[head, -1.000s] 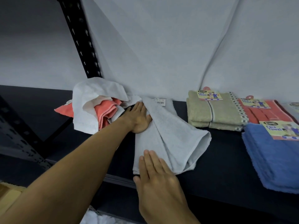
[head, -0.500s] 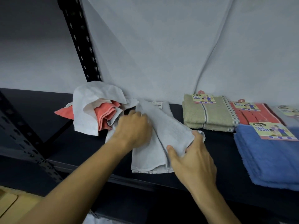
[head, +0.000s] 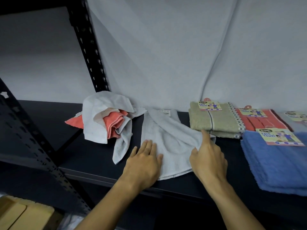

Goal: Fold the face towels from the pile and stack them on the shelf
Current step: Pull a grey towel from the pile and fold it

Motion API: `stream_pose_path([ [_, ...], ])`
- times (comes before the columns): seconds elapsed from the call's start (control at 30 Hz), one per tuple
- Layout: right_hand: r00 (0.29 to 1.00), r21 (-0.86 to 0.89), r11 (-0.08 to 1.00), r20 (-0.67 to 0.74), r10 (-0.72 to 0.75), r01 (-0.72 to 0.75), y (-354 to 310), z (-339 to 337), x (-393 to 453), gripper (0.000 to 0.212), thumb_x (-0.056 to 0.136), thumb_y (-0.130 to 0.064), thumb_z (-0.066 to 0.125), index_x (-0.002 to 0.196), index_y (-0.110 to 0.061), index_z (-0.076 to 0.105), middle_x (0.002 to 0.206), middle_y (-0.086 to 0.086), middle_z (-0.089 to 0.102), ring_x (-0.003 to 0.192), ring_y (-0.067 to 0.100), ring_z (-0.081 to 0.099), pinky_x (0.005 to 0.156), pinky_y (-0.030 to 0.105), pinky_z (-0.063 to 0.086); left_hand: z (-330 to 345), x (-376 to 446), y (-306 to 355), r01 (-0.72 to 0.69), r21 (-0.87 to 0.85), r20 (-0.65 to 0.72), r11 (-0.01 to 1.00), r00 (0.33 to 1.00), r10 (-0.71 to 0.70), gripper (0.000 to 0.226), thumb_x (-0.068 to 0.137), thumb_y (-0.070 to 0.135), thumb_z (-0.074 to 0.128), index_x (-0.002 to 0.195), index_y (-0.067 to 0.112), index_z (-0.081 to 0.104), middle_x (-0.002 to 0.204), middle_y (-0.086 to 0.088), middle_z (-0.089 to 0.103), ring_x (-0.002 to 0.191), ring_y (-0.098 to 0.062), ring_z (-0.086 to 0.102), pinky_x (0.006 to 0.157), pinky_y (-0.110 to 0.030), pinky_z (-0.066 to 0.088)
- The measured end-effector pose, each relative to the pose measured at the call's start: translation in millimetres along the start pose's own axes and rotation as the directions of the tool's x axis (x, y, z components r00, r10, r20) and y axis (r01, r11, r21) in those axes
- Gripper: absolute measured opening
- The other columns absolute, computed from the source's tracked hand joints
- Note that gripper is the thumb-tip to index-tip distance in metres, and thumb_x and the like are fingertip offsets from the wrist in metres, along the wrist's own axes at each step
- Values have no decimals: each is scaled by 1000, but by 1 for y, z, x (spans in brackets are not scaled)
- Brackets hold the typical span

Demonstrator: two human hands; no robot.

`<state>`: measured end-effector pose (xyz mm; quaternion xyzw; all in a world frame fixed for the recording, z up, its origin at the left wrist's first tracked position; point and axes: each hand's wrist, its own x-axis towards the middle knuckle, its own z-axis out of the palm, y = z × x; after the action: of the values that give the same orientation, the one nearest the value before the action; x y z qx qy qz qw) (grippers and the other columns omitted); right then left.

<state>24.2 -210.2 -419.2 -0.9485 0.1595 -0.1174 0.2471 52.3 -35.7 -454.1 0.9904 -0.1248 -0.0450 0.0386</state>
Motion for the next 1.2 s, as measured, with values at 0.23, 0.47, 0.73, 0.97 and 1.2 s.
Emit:
stream_pose_path([
  [0.23, 998, 71, 995, 0, 70, -70, 12, 4, 4, 57, 94, -21, 54, 144, -20, 28, 121, 9, 58, 99, 31, 61, 66, 32, 38, 0, 0, 1, -1, -11, 26, 1000, 1000, 1, 59, 106, 41, 9, 158, 13, 2, 166, -2, -5, 151, -12, -11, 124, -40, 1],
  [0.47, 985, -272, 962, -173, -21, -27, -2, 3, 5, 73, 83, -43, 64, 142, -17, 31, 121, 15, 41, 105, 29, 44, 65, 33, 37, -23, 15, 1, -12, 67, -45, 998, 999, 15, 40, 101, 40, 31, 126, 16, 51, 135, -1, 51, 135, -21, 40, 118, -50, 22],
  [0.73, 883, -528, 760, -41, -468, 378, -30, 25, 43, 43, 85, -53, 60, 104, -15, 62, 99, 9, 56, 93, 27, 51, 74, 38, 38, -14, 50, -5, -79, -47, -190, 996, 979, 68, 38, 102, 33, 33, 126, 8, 48, 136, -7, 48, 132, -25, 40, 112, -42, 32],
  [0.97, 938, -461, 821, 88, -336, 337, -39, 26, 75, 36, 91, -13, 56, 125, -10, 46, 119, 10, 53, 105, 25, 57, 66, 30, 37, 3, 52, -11, -35, -98, -91, 995, 996, 26, 56, 107, 34, 16, 156, 7, 15, 165, -8, 10, 152, -19, 3, 123, -41, 9],
  [1.2, 912, -570, 733, 72, -404, 370, -37, 25, 71, 31, 86, -2, 56, 115, -8, 48, 113, 11, 50, 91, 21, 60, 60, 28, 38, -4, 46, -8, -1, -48, -53, 999, 999, -2, 56, 107, 36, 13, 157, 11, 9, 166, -4, 3, 152, -15, -2, 124, -42, 5],
])
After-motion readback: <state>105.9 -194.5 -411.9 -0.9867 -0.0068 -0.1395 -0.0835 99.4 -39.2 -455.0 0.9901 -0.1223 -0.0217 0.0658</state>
